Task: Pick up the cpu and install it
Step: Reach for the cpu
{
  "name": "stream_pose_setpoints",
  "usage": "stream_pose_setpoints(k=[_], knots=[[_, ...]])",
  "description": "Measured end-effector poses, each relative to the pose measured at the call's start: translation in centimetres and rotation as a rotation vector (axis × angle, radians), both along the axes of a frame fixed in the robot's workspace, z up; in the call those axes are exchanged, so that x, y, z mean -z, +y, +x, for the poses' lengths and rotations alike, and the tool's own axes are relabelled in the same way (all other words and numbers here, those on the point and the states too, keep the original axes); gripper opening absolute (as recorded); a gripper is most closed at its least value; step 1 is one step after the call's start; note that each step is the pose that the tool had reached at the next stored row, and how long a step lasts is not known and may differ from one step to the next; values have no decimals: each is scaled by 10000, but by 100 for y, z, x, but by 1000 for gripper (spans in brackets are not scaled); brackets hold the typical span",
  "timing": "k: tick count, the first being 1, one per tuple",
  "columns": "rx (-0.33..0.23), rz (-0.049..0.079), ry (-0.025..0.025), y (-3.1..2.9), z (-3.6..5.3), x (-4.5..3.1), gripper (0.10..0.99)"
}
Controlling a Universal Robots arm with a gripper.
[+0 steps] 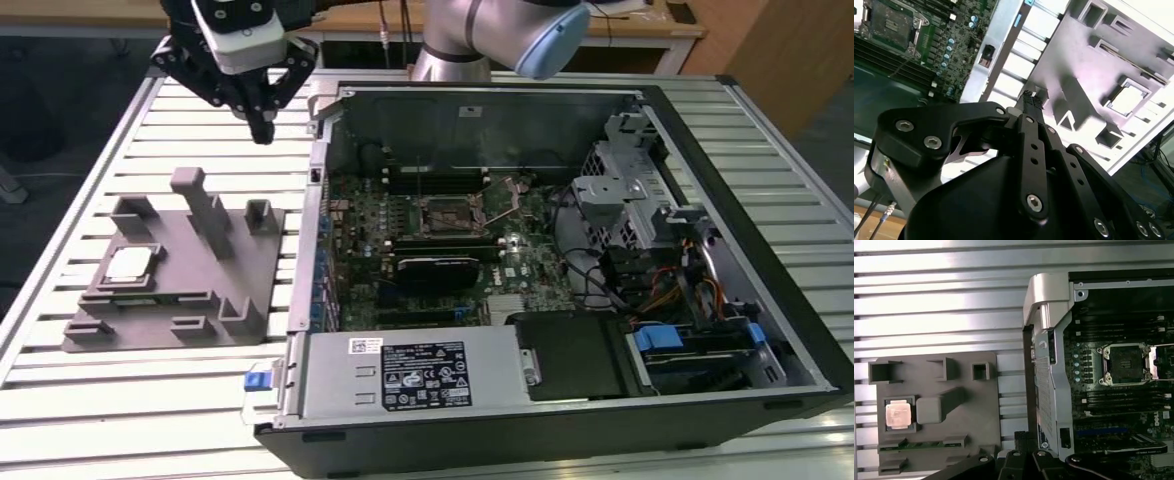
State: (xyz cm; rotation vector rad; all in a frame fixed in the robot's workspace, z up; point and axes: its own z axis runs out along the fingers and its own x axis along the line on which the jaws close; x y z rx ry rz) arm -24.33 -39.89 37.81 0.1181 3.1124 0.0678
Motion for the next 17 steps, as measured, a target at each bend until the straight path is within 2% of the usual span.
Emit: stream_pose_setpoints(k=[17], knots=[[0, -2, 2, 0, -269, 143, 106]])
